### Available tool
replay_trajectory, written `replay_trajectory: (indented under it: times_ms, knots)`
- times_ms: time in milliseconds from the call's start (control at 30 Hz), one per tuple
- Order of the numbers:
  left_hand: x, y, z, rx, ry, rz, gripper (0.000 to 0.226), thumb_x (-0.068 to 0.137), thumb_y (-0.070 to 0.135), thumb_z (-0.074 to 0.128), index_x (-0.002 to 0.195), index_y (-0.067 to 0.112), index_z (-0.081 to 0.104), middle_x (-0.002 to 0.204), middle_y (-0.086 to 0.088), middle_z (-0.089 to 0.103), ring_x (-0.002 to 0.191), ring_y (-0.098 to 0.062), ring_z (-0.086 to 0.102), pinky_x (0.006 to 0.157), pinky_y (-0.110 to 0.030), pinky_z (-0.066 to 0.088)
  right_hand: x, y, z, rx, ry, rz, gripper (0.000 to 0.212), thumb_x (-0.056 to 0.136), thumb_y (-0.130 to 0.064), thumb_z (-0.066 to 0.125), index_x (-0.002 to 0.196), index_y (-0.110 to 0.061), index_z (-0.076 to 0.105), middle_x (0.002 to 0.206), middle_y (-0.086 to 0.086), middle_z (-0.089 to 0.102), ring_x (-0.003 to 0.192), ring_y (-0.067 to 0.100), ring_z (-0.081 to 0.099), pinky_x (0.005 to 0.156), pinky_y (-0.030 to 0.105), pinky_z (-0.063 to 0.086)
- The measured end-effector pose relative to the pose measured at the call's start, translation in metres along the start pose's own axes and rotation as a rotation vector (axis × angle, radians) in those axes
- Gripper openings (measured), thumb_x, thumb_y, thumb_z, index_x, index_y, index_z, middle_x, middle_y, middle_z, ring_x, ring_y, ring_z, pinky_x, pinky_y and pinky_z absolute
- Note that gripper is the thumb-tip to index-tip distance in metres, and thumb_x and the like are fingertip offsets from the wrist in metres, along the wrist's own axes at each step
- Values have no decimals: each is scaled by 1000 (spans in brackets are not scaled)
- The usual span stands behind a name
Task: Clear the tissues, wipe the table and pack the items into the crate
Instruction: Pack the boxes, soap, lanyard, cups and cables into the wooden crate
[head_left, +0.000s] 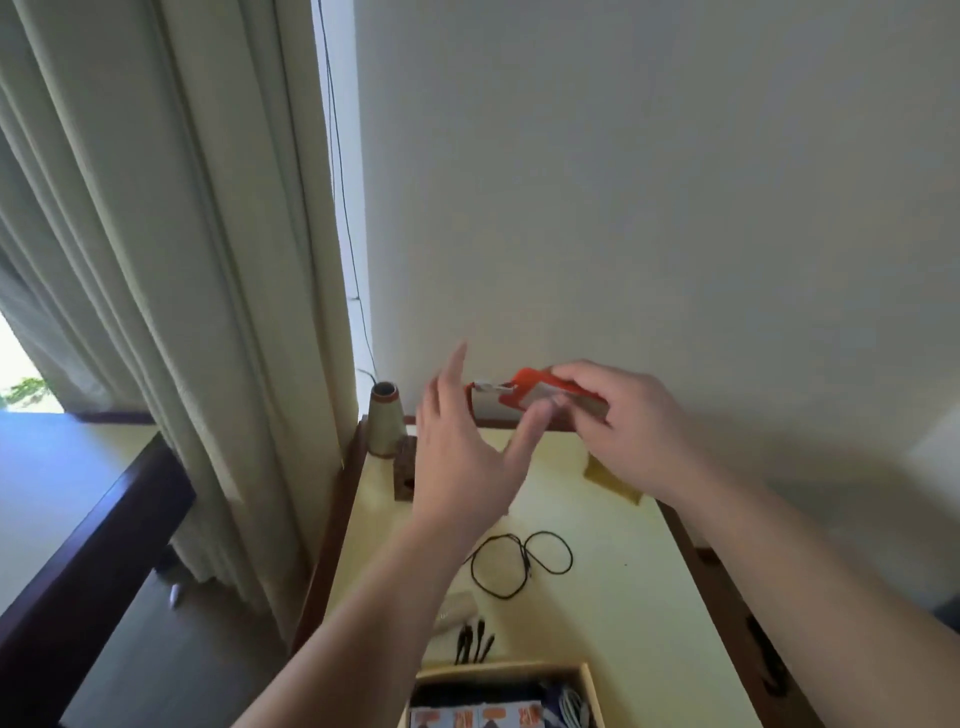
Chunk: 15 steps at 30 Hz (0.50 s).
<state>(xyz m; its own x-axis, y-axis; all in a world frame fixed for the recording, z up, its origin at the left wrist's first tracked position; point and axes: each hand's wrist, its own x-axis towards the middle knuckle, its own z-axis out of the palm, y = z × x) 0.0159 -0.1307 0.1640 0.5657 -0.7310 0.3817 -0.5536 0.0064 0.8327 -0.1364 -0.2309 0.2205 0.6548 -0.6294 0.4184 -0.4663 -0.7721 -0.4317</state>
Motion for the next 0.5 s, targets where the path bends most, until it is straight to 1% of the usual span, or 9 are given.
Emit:
replay_trajectory:
  times_ms: [33,67,133,167,233,267,367,433,500]
  knots:
    - [14,10,-5,-5,-43,2,90,87,79,57,159,37,23,153,12,40,140,-9,38,109,-31,36,0,-2,-3,35,-8,12,22,103,-34,61,123,-39,68,102,-26,71,89,-4,65,75,16,49]
    - [26,20,-11,-18,-110,-8,79,90,75,57,155,37,32,145,13,49,133,-8,46,103,-30,40,1,-6,-7,67,-2,20,21,102,-34,62,121,-41,69,99,-25,71,89,-2,66,74,19,52]
    - [40,33,-25,-98,-224,-52,59,95,66,59,145,38,45,122,9,65,112,-9,65,90,-29,51,1,-12,-20,144,36,55,20,102,-34,64,118,-43,71,97,-25,72,89,-1,66,73,19,52]
    - [43,36,-31,-132,-245,-62,52,96,62,59,142,39,47,112,8,68,101,-10,70,85,-30,54,1,-15,-27,186,61,83,19,102,-34,64,117,-42,72,99,-26,71,92,-2,66,74,17,52]
    - [42,43,-41,-150,-230,-76,43,98,56,61,136,41,49,105,6,68,86,-10,73,79,-32,58,3,-19,-42,246,114,148,17,101,-38,64,116,-39,72,103,-25,72,96,-4,66,75,17,52]
    - [40,45,-45,-162,-210,-90,37,99,52,62,132,39,51,103,5,69,79,-10,73,78,-34,59,4,-20,-49,258,132,174,15,101,-40,64,114,-38,72,103,-22,72,94,-2,67,71,18,52]
    - [35,50,-51,-252,-144,-108,15,101,43,63,112,33,63,92,3,72,60,-11,71,77,-43,63,10,-23,-70,334,172,279,10,95,-41,73,99,-32,72,93,-9,74,78,9,72,54,22,54]
    - [38,52,-56,-243,-92,-63,10,102,40,63,100,32,70,86,8,73,57,-15,68,70,-41,63,14,-23,-83,386,194,340,21,89,-43,79,92,-24,69,84,-3,74,68,16,75,47,27,54]
    - [45,54,-61,-173,-80,-13,14,103,39,61,95,34,71,81,10,71,63,-21,68,59,-34,57,16,-19,-95,418,187,380,32,87,-46,81,93,-18,67,81,0,76,64,20,75,44,29,48]
